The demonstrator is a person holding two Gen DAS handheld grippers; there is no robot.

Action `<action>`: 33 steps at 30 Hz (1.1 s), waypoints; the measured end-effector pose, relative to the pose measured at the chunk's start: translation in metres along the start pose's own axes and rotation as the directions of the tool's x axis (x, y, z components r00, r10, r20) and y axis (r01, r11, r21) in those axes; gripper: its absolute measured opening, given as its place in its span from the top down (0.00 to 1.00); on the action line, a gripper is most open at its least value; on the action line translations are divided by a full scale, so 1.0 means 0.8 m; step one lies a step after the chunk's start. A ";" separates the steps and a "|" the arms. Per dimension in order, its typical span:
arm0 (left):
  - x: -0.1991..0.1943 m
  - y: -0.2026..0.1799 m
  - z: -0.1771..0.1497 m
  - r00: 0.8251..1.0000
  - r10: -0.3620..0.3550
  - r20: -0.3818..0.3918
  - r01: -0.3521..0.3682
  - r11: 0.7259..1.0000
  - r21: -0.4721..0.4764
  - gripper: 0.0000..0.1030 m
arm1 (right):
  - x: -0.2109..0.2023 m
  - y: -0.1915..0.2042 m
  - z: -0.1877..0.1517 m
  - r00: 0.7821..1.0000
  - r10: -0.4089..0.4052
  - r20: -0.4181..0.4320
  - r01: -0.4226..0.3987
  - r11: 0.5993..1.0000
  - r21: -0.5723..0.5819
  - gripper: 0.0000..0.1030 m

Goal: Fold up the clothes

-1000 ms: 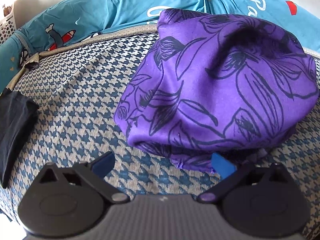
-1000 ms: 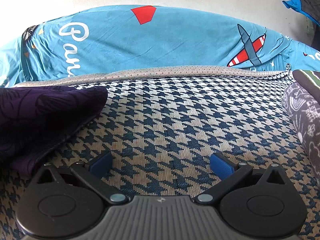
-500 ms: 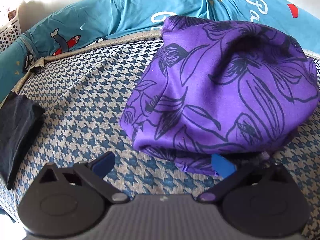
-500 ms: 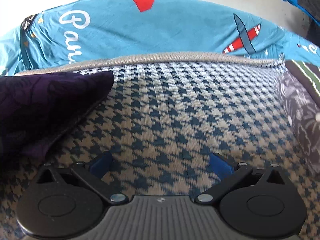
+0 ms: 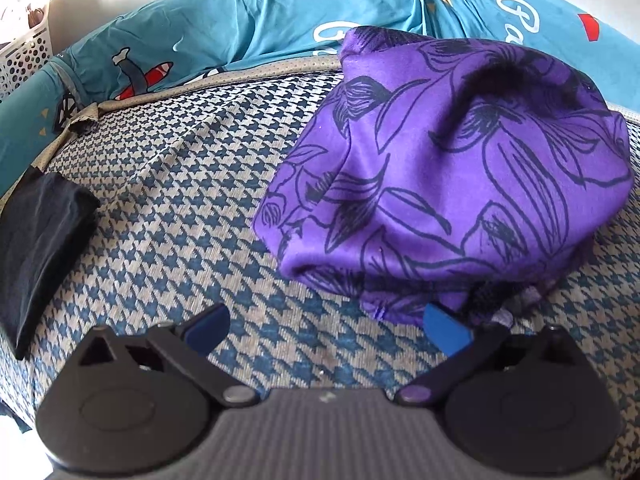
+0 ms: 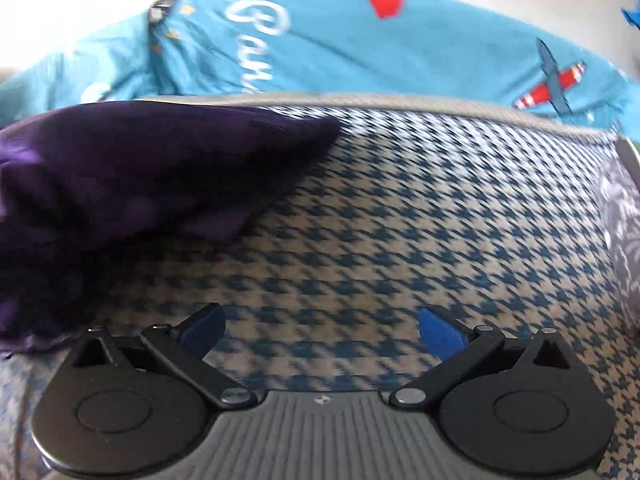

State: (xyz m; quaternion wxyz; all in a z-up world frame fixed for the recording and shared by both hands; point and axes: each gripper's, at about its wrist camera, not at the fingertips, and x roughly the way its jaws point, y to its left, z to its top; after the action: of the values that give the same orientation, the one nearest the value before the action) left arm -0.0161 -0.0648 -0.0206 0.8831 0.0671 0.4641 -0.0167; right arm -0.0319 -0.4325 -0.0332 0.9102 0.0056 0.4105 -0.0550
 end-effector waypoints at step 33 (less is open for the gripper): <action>0.017 -0.020 -0.012 0.999 0.031 -0.041 -0.029 0.999 0.029 0.00 | -0.028 0.101 0.004 0.984 0.176 0.034 -0.177 0.983 0.048 0.00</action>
State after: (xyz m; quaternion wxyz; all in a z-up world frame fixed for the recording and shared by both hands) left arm -0.0173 -0.0785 -0.0389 0.8723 0.0868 0.4811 -0.0085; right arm -0.0355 -0.3500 -0.0169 0.9170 0.0645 0.3934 0.0152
